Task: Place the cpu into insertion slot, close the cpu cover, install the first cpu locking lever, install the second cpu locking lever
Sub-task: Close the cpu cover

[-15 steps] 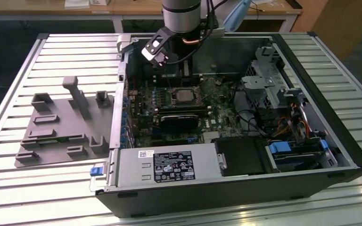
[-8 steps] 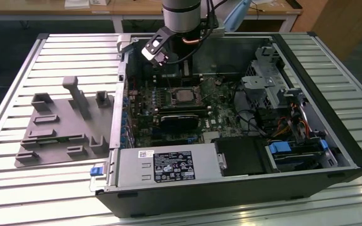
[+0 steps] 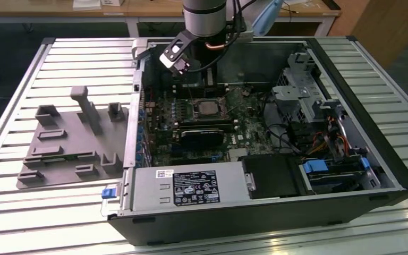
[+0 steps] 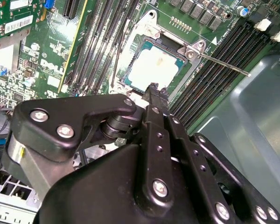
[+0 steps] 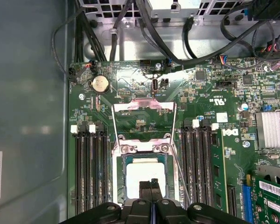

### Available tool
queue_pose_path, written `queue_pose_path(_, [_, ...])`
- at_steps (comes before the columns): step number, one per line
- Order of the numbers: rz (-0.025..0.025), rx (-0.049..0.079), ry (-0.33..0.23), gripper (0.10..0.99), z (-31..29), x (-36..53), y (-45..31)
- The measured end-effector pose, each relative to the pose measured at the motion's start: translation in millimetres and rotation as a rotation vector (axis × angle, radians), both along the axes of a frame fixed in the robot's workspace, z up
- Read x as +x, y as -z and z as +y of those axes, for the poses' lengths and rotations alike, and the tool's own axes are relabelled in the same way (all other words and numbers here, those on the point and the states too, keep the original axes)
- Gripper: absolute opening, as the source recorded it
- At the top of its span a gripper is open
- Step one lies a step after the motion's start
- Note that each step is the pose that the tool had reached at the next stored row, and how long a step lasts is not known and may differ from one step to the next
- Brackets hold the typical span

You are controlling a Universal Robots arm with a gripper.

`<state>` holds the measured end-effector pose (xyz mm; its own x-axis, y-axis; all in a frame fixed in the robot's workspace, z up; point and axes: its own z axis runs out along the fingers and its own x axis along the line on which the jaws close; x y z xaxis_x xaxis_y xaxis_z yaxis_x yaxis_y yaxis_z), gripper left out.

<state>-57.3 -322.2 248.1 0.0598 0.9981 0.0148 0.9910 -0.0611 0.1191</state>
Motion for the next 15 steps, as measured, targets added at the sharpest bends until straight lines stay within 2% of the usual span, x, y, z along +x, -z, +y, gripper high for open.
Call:
queue_pose_path(7, [-0.0003,0.000,0.000,0.106,0.0,0.0,-12.3])
queue_pose_path(11, [0.0000,0.001,0.000,0.106,0.1,1.0,-13.2])
queue_pose_path(15, [0.0037,0.000,0.000,0.106,0.0,10.7,-13.3])
